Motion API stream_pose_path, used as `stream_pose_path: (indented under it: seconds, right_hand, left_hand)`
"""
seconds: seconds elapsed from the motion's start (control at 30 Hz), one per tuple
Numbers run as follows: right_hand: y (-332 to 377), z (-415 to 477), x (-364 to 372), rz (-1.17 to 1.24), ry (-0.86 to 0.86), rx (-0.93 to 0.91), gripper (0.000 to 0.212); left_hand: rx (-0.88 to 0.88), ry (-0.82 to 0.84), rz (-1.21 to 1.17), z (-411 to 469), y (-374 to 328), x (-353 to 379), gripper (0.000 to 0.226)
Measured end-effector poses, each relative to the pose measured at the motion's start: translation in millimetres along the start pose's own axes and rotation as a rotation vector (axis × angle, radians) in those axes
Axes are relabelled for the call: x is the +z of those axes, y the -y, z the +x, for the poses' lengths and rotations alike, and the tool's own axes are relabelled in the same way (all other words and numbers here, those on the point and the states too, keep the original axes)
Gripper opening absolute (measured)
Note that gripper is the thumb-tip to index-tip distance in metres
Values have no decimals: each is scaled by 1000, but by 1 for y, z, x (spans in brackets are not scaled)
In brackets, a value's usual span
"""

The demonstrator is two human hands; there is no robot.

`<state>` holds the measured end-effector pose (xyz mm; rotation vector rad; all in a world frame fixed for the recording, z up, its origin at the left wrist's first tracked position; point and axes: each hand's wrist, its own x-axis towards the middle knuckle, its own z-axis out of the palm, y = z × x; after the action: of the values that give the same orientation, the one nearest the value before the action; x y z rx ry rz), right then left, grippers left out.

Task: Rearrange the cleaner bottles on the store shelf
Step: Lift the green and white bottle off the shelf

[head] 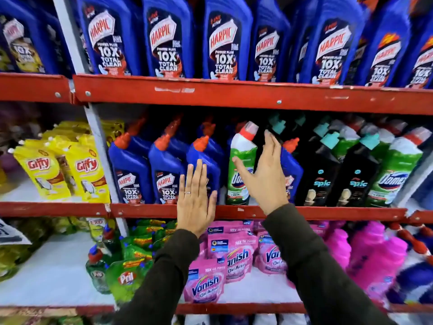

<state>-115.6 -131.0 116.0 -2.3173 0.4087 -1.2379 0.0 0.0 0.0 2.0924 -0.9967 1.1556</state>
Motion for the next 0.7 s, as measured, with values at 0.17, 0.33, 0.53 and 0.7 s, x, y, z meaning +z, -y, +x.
stream_pose_path:
  seconds: [0.17, 0.33, 0.53, 0.7]
  right_hand:
    - [-5, 14, 28, -125, -7, 98, 93]
    - [-9, 15, 31, -103, -39, 79, 77]
    - [15, 11, -4, -12, -203, 43, 71]
    - [20, -14, -27, -6, -177, 75, 63]
  left_hand:
    - [13, -64, 26, 0, 13, 34, 75]
    - [58, -134, 34, 1, 21, 50, 62]
    - [90, -141, 30, -1, 24, 52, 62]
    - [80, -139, -13, 0, 23, 50, 70]
